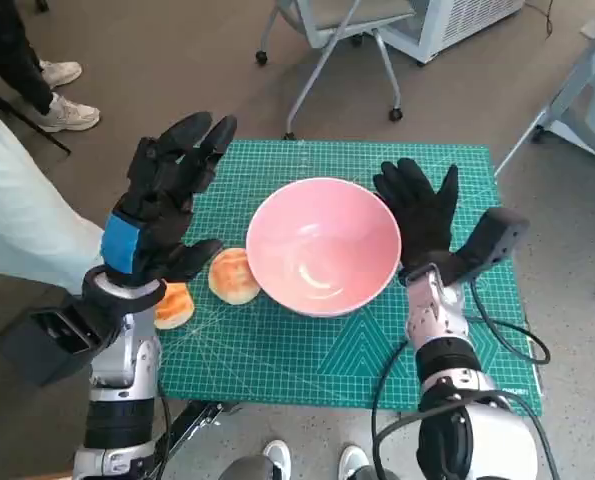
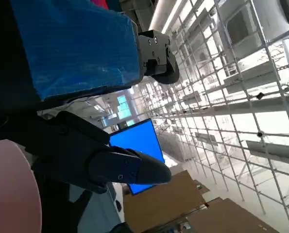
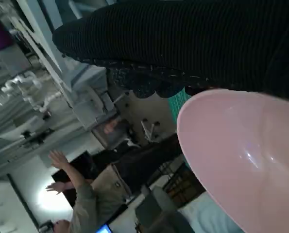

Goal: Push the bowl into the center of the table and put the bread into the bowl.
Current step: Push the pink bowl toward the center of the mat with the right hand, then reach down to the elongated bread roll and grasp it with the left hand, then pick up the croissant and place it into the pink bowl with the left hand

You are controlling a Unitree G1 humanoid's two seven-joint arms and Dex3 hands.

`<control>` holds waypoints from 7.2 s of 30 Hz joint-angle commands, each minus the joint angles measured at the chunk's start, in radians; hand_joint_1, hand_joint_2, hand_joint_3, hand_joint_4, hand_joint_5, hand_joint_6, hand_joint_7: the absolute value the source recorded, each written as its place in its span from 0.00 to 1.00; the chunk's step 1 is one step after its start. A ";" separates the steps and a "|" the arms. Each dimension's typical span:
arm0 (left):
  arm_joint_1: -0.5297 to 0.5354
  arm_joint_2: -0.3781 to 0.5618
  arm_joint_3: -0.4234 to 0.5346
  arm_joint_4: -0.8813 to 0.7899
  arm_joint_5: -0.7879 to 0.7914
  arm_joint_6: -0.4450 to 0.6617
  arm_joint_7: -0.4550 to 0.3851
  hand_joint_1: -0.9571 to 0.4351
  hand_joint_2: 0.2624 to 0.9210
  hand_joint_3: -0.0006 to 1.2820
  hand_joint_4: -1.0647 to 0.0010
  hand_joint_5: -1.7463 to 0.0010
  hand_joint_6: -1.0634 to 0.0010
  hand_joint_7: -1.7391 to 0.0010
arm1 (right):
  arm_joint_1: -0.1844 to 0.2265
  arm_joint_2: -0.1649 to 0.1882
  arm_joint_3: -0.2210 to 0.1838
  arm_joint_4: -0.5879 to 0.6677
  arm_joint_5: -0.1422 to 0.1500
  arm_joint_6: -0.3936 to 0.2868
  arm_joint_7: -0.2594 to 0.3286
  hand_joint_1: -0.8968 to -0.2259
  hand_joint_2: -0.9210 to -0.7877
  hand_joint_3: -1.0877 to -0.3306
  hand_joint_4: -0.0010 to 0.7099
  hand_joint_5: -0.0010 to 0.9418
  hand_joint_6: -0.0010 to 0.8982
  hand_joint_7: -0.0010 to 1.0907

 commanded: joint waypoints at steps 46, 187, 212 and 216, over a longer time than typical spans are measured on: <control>-0.103 -0.015 -0.079 -0.012 0.040 0.037 0.022 0.28 1.00 0.18 0.76 0.99 1.00 0.65 | 0.245 -0.067 0.335 -0.638 -0.066 -0.478 0.237 0.28 0.00 0.36 0.23 0.00 0.06 0.48; -0.243 0.638 -0.527 0.756 0.983 -0.330 0.167 0.69 1.00 0.02 0.31 0.33 0.35 0.40 | 0.373 -0.083 0.360 -0.771 -0.059 -0.382 0.135 0.30 0.00 0.33 0.24 0.00 0.03 0.52; -0.202 0.742 -0.276 0.297 0.639 -0.220 -0.020 0.69 1.00 0.03 0.33 0.35 0.36 0.37 | 0.367 -0.093 0.360 -0.764 -0.042 -0.381 0.157 0.30 0.00 0.33 0.24 0.00 0.03 0.52; -0.236 0.727 -0.239 0.195 0.602 -0.172 -0.034 0.69 0.99 0.02 0.31 0.38 0.34 0.36 | 0.363 -0.099 0.357 -0.761 -0.033 -0.376 0.162 0.30 0.00 0.33 0.24 0.00 0.03 0.52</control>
